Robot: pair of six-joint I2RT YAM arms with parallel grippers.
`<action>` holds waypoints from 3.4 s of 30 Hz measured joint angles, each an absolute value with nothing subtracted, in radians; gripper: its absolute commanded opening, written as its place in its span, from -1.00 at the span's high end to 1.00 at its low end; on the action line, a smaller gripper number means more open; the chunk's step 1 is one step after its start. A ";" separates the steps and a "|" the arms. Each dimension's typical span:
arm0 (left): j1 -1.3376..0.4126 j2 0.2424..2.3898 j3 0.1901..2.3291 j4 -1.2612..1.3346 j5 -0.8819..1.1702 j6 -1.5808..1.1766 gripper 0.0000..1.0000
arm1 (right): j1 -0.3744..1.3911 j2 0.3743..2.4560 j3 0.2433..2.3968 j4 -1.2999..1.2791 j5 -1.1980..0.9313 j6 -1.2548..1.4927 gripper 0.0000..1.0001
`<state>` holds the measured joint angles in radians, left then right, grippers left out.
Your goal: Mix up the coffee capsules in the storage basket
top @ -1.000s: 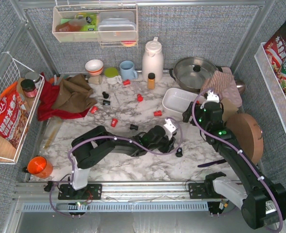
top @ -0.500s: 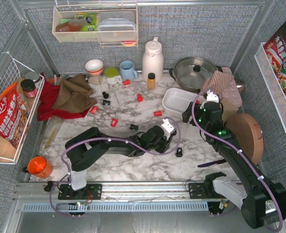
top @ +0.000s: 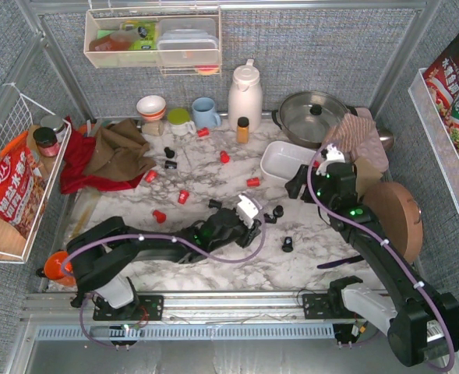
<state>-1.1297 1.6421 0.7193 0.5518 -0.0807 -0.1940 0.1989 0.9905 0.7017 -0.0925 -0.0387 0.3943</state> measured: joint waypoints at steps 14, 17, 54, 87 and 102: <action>-1.135 1.604 0.535 1.180 -0.108 0.136 0.19 | 0.362 1.013 0.699 -0.027 -0.421 0.454 -0.46; -1.137 1.624 0.546 1.268 -0.102 0.177 0.20 | 0.374 1.013 0.699 -0.020 -0.437 0.462 -0.42; -1.152 1.599 0.442 1.399 -0.211 0.191 -0.99 | 0.385 1.041 0.766 -0.020 -0.204 0.512 0.89; -1.066 1.852 1.052 0.347 -0.468 -0.367 -0.90 | 0.221 1.227 0.810 -0.013 0.252 0.353 -0.58; -1.066 1.996 1.251 -0.022 -0.513 -0.706 -0.31 | 0.222 1.091 0.731 -0.038 0.155 0.398 -0.58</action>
